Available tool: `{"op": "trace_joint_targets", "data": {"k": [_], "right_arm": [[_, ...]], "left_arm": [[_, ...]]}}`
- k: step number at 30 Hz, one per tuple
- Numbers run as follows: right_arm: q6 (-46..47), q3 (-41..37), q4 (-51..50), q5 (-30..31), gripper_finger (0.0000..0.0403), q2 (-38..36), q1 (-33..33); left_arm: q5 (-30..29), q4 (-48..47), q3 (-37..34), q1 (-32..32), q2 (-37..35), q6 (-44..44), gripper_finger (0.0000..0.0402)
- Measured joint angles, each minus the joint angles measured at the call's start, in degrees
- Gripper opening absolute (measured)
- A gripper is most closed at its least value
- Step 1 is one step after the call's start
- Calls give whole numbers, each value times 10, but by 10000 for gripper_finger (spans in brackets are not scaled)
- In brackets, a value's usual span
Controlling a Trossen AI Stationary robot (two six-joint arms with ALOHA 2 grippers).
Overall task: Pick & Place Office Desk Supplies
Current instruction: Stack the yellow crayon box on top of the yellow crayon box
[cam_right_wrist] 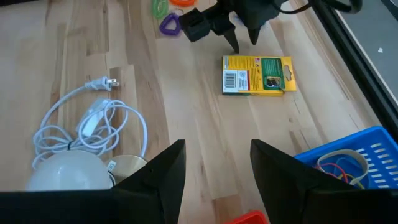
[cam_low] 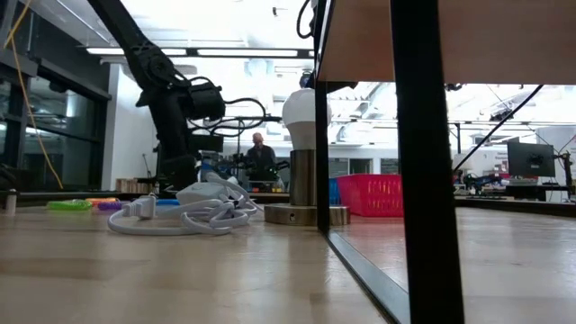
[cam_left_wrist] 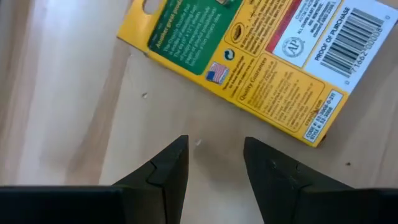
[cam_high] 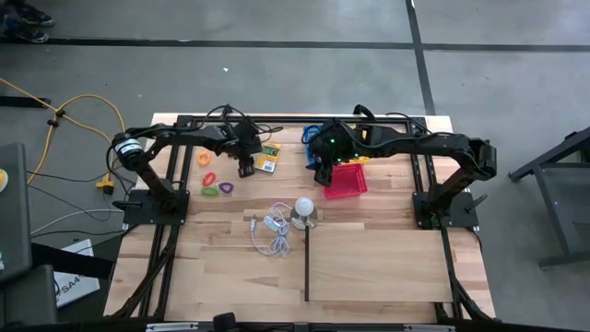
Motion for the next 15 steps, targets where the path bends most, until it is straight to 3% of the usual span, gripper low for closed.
{"op": "trace_joint_targets", "data": {"k": [15], "right_arm": [[3, 0, -2, 0, 168, 0, 0]], "left_arm": [[4, 47, 0, -87, 10, -26, 152]]}}
